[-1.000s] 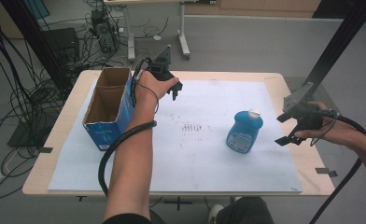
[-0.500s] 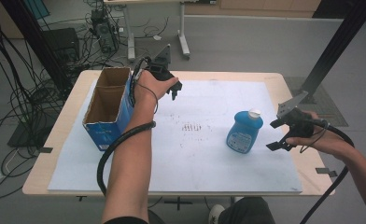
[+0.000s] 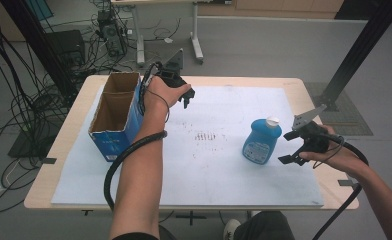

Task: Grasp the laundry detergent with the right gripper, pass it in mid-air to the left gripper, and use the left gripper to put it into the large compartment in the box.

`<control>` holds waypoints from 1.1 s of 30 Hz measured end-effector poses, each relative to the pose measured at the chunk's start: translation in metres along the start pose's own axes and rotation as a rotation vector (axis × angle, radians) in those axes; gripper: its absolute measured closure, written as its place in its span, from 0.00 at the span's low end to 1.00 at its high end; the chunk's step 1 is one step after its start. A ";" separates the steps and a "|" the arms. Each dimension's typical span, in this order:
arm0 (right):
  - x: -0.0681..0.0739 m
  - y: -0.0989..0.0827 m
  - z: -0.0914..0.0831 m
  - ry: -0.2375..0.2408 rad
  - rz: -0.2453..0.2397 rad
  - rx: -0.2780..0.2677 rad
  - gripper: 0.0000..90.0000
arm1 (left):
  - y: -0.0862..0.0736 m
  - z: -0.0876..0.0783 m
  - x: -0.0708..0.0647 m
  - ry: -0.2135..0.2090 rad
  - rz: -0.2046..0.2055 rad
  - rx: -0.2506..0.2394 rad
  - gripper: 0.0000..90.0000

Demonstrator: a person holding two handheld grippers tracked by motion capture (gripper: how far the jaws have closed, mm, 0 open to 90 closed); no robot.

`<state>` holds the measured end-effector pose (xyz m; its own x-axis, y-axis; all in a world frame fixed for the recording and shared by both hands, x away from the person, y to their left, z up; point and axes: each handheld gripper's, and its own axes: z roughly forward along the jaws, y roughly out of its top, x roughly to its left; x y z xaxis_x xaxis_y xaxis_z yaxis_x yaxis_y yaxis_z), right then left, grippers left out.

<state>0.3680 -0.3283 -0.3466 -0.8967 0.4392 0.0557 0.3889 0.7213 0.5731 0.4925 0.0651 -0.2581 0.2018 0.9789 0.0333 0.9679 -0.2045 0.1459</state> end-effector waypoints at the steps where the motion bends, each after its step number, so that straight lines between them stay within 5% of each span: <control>1: 0.000 -0.001 0.002 -0.001 0.002 -0.007 0.06 | 0.000 0.000 0.000 0.001 -0.001 0.002 0.06; 33: 0.008 -0.002 0.033 -0.040 0.059 -0.208 0.03 | 0.003 0.002 0.001 0.000 -0.008 0.005 0.07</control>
<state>0.3671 -0.3084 -0.3745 -0.8628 0.5015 0.0639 0.3850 0.5697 0.7261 0.4960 0.0654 -0.2595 0.1938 0.9805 0.0323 0.9703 -0.1964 0.1410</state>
